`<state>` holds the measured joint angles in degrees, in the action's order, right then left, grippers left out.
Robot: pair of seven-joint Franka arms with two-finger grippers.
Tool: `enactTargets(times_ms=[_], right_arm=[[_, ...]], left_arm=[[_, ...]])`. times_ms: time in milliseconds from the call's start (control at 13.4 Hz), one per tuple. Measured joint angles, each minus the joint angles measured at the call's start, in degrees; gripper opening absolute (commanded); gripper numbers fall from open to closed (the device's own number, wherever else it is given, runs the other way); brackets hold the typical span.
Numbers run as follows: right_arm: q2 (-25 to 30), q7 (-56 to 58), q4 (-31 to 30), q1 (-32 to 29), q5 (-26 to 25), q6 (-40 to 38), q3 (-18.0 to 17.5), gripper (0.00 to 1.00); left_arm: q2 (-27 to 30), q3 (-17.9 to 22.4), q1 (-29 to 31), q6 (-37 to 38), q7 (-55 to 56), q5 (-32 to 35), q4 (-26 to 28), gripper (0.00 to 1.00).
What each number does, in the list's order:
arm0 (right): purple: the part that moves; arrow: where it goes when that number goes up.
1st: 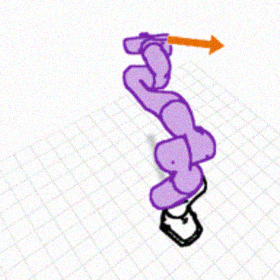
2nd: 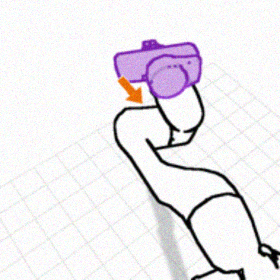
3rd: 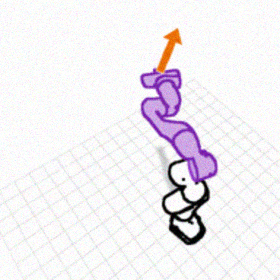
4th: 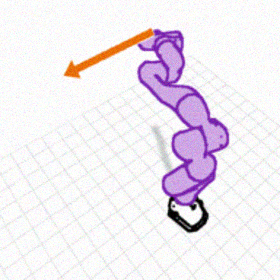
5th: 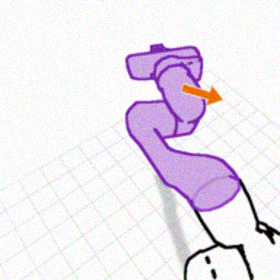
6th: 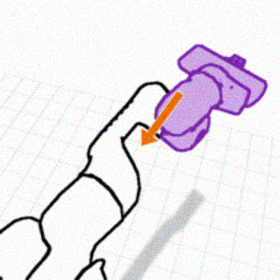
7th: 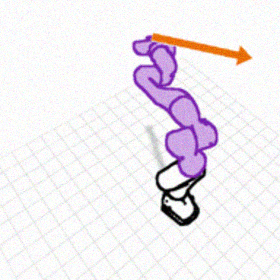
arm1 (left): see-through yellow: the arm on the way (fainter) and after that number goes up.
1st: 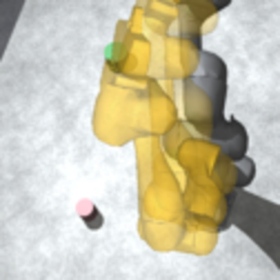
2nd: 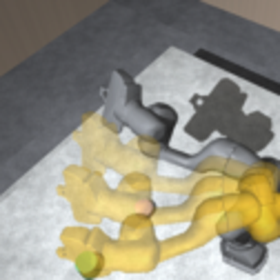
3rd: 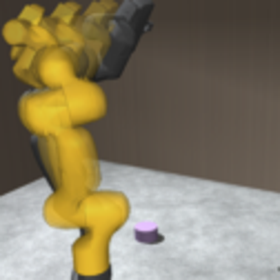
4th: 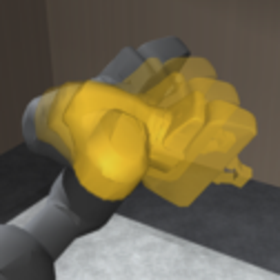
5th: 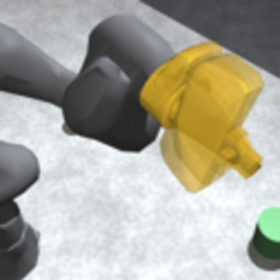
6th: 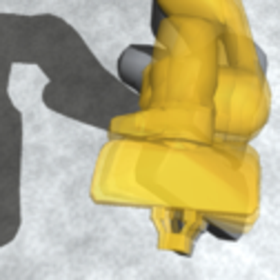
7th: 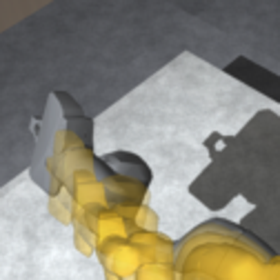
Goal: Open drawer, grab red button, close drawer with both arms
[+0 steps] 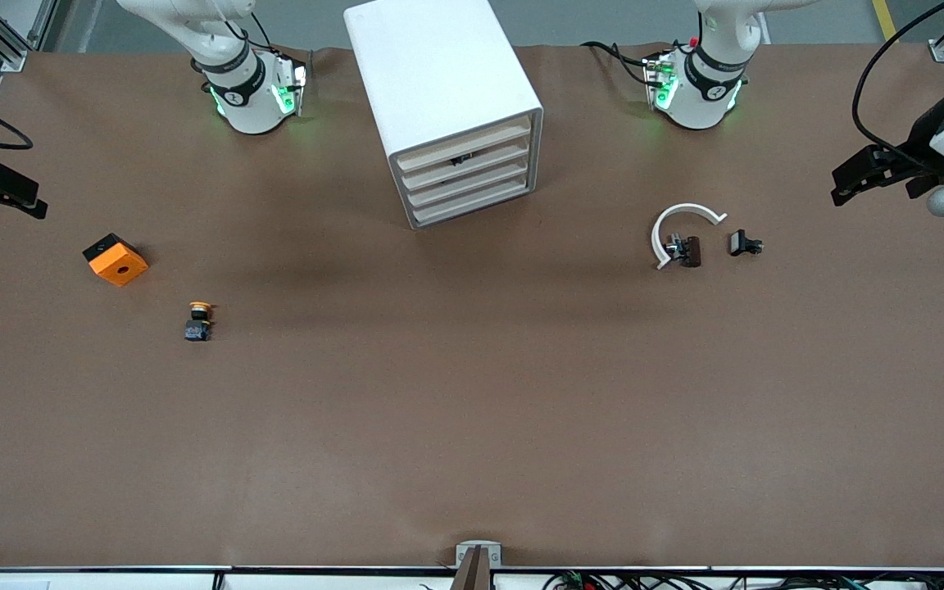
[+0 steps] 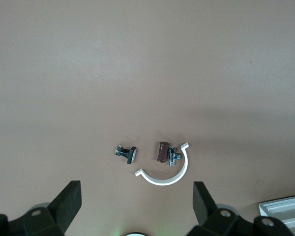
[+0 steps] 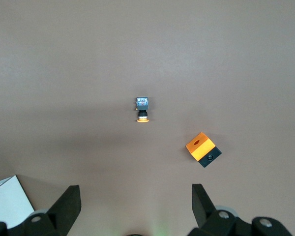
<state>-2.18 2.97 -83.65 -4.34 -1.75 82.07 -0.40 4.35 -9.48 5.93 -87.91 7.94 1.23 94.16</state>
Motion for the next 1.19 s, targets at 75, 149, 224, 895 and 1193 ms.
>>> enactTargets(times_ms=[75, 149, 224, 895, 1193], right_arm=[[0.0, 0.0, 0.0, 0.0, 0.0, 0.0, 0.0, 1.00], [0.0, 0.0, 0.0, 0.0, 0.0, 0.0, 0.0, 1.00], [0.0, 0.0, 0.0, 0.0, 0.0, 0.0, 0.0, 1.00], [-0.1, 0.0, 0.1, 0.0, 0.0, 0.0, 0.0, 1.00], [-0.1, 0.0, 0.2, 0.0, 0.0, 0.0, 0.0, 1.00]], left_arm=[[0.0, 0.0, 0.0, 0.0, 0.0, 0.0, 0.0, 1.00], [0.0, 0.0, 0.0, 0.0, 0.0, 0.0, -0.1, 1.00], [0.0, 0.0, 0.0, 0.0, 0.0, 0.0, -0.1, 1.00], [-11.4, -0.8, -1.3, 0.0, 7.7, -0.1, -1.2, 1.00], [-22.6, -2.3, -6.6, -2.6, 27.6, -0.6, -1.6, 1.00]])
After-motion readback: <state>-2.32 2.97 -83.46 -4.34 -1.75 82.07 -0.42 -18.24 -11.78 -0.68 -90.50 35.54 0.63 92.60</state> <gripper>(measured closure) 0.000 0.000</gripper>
